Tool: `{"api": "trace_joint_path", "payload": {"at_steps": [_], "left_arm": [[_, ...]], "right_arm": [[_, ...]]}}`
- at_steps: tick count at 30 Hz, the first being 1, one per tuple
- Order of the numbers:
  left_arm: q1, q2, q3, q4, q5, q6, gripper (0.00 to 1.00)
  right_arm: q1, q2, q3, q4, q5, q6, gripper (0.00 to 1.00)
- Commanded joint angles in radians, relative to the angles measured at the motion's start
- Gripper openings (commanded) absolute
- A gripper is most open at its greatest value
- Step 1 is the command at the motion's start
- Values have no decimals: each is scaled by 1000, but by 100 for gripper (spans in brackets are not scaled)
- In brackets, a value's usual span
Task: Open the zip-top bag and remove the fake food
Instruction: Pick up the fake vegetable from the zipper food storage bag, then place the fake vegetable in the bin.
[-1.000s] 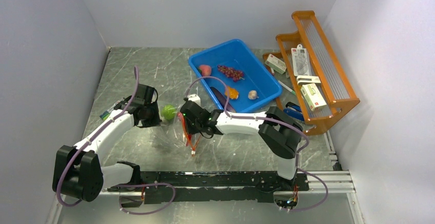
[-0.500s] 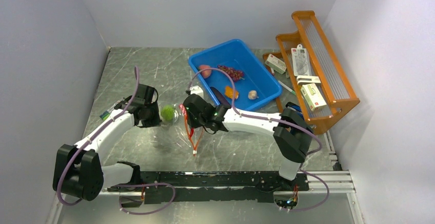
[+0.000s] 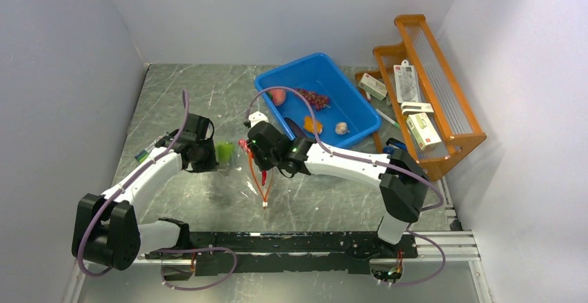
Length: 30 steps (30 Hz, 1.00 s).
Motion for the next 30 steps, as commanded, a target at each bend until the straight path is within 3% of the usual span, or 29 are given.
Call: {"api": "trace_joint_path", "payload": {"at_steps": [1,9,15,19,24,30], "left_arm": [[-9,2,36,-2,-12,1,7],[-9,-3,36,-1,-11,1,7],[-9,-3,36,-2,-13,1,7],[-9,-1,38,-2,-13,1,7],[-9,1,37,-4,-16,0,7],[-9,3,37,-2,-15,1,7]], "right_arm": [[-2,-62,52,-98,86,-116,18],[-3,-120,62,-247,87,-276,17],[-3,-140,75,-369,226,-281,14],[-2,-198,68,-363,307,-309,16],[-2,-288,43,-304,279,-363,16],[-21,-370,-13,-226,538,-364,20]]}}
